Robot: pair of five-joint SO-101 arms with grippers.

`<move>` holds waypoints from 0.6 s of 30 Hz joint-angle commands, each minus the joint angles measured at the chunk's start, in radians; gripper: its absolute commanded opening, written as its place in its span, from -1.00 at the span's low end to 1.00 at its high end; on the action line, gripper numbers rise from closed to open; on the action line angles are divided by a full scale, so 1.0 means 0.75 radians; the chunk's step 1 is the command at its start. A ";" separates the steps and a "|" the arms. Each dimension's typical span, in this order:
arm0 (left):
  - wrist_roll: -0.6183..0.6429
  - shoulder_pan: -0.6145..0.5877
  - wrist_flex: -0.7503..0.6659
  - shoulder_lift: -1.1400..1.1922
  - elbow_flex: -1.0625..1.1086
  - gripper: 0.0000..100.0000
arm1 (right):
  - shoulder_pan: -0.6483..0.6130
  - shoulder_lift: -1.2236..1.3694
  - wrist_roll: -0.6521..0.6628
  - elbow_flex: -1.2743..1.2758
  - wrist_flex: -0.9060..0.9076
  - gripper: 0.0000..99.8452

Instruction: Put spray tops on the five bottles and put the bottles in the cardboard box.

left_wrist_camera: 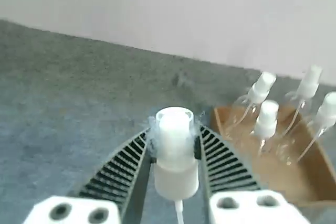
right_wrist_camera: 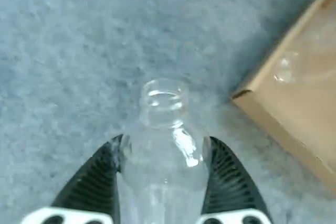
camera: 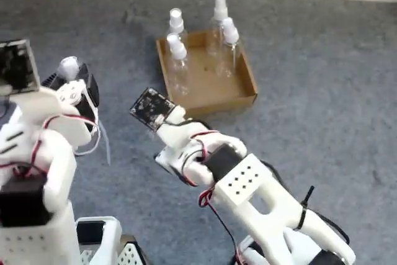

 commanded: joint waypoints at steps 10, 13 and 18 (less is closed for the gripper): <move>0.288 -0.011 -0.438 -0.300 0.441 -0.98 | -0.091 -0.054 -0.020 0.330 -0.492 -0.99; 0.311 -0.011 -0.493 -0.304 0.531 -0.98 | -0.087 -0.054 -0.092 0.332 -0.492 -0.99; 0.315 -0.009 -0.610 -0.300 0.652 -0.98 | -0.093 -0.054 -0.106 0.332 -0.492 -0.99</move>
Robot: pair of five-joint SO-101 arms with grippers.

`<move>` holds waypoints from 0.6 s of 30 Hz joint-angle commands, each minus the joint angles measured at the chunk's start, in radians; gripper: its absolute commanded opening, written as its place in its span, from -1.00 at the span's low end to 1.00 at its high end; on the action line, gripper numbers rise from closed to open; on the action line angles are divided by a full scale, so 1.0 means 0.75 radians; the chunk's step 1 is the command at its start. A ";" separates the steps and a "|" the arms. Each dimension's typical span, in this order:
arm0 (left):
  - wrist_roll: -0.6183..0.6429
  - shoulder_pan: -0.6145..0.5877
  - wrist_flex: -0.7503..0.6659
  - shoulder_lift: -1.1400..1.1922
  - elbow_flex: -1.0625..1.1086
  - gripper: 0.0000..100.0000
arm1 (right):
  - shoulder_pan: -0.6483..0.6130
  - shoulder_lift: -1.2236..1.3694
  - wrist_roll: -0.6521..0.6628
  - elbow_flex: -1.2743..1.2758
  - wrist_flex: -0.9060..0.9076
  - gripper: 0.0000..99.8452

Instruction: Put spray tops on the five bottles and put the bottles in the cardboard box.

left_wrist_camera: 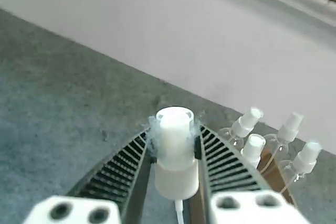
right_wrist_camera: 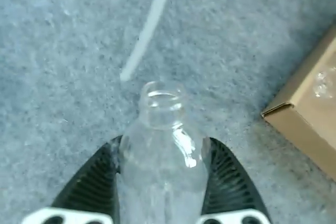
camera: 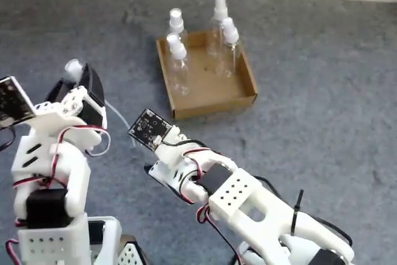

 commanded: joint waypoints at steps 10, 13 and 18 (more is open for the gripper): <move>0.006 0.118 -0.127 -0.003 0.083 -0.98 | -0.013 -0.054 -0.023 -0.005 -0.032 -0.99; 0.006 0.120 -0.123 -0.007 0.116 -0.98 | -0.011 -0.054 -0.025 -0.007 -0.032 -0.99; 0.006 0.122 -0.151 -0.013 0.179 -0.98 | -0.011 -0.054 -0.025 -0.007 -0.032 -0.99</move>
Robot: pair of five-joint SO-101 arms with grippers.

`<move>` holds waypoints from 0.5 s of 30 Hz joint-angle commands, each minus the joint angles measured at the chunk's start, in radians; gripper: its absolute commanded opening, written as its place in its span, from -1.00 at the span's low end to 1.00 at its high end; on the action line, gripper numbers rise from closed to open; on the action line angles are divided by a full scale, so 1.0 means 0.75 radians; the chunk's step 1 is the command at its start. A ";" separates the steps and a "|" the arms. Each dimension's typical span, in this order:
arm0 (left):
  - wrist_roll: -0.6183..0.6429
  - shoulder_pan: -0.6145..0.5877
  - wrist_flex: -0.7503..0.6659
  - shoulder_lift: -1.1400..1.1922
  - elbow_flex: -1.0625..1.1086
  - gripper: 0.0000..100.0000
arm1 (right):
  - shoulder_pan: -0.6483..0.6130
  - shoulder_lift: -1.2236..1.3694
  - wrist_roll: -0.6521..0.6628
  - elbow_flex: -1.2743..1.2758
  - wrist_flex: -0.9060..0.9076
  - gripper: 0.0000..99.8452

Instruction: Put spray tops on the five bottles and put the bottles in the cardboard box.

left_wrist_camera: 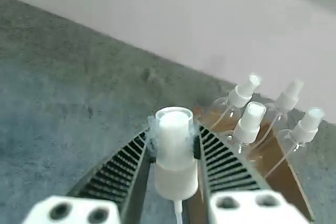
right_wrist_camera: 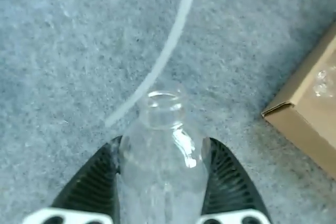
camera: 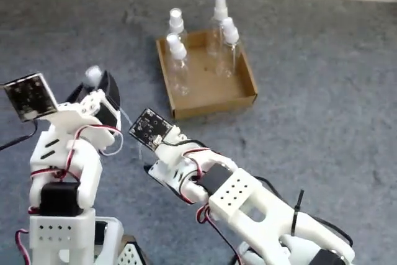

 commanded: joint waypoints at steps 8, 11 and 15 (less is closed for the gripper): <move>0.000 -0.030 -0.106 -0.007 -0.091 -0.98 | -0.011 -0.054 -0.014 -0.001 -0.032 -0.99; 0.000 -0.066 -0.137 -0.007 -0.091 -0.98 | -0.011 -0.054 -0.014 -0.001 -0.032 -0.99; 0.000 -0.066 -0.151 -0.005 -0.048 -0.98 | -0.013 -0.054 -0.014 -0.001 -0.032 -0.99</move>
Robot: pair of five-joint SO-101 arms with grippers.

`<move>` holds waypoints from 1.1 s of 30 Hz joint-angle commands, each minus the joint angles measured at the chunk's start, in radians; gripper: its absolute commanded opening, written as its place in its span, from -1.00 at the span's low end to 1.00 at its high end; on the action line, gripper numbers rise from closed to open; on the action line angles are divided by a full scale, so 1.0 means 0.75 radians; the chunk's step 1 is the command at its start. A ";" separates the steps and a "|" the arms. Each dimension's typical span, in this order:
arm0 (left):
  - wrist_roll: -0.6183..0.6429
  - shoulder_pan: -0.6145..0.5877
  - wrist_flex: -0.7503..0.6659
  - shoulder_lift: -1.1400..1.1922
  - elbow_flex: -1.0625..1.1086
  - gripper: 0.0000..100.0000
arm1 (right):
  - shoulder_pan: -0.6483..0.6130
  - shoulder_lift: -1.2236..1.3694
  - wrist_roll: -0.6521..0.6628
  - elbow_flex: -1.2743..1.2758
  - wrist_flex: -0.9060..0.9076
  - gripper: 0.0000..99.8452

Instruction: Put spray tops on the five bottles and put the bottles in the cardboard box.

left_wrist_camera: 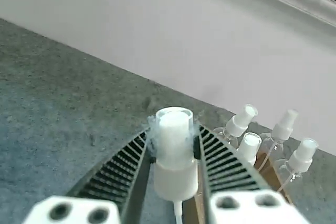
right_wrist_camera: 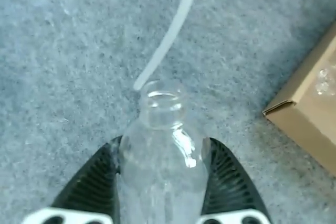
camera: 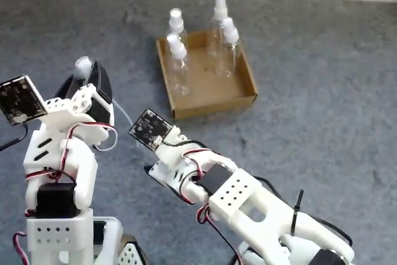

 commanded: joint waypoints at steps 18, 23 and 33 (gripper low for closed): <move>0.002 0.144 -0.031 -0.015 0.105 -0.98 | -0.001 -0.054 -0.016 -0.017 -0.032 -0.99; -0.033 0.238 0.102 -0.015 0.105 -0.98 | 0.062 -0.177 -0.143 -0.019 -0.032 -0.99; -0.096 0.414 0.284 -0.013 0.087 -0.98 | 0.109 -0.588 -0.166 0.122 -0.030 -0.99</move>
